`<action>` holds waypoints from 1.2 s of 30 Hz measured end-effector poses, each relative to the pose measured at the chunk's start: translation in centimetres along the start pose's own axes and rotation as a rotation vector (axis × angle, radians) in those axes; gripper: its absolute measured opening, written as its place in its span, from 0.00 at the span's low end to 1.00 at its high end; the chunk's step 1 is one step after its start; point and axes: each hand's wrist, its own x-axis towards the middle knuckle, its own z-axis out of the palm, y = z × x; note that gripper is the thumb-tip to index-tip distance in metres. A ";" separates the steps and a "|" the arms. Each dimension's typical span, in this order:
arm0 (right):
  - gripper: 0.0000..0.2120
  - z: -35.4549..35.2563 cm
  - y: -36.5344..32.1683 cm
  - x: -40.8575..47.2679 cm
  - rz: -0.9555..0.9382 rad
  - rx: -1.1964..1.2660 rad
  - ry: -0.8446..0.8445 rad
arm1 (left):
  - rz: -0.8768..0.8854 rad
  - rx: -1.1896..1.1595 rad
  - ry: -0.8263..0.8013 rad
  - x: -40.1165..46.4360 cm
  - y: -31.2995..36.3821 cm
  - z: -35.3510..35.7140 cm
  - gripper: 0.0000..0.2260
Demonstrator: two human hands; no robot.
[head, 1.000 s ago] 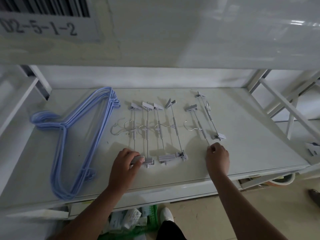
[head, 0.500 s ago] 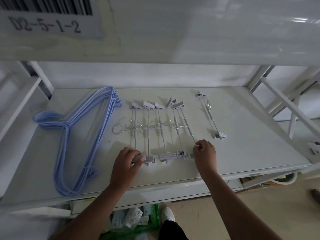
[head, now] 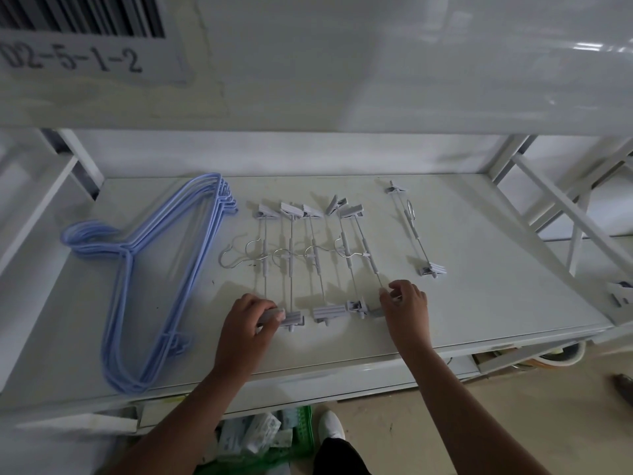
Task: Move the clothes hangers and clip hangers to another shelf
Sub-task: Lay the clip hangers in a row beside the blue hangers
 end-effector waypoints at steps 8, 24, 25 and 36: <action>0.14 -3.2 1.9 4.3 0.305 0.236 0.340 | 0.016 -0.014 0.002 0.1 -0.2 0.0 0.11; 0.33 -3.8 3.8 9.9 0.624 0.234 0.131 | 0.007 0.003 0.035 -0.1 -0.4 0.1 0.12; 0.31 -4.0 3.7 10.0 0.627 0.214 0.117 | 0.006 0.005 0.034 -0.1 -0.3 0.1 0.12; 0.27 -4.4 3.6 10.0 0.625 0.179 -0.016 | 0.013 -0.019 0.034 0.0 0.0 0.0 0.11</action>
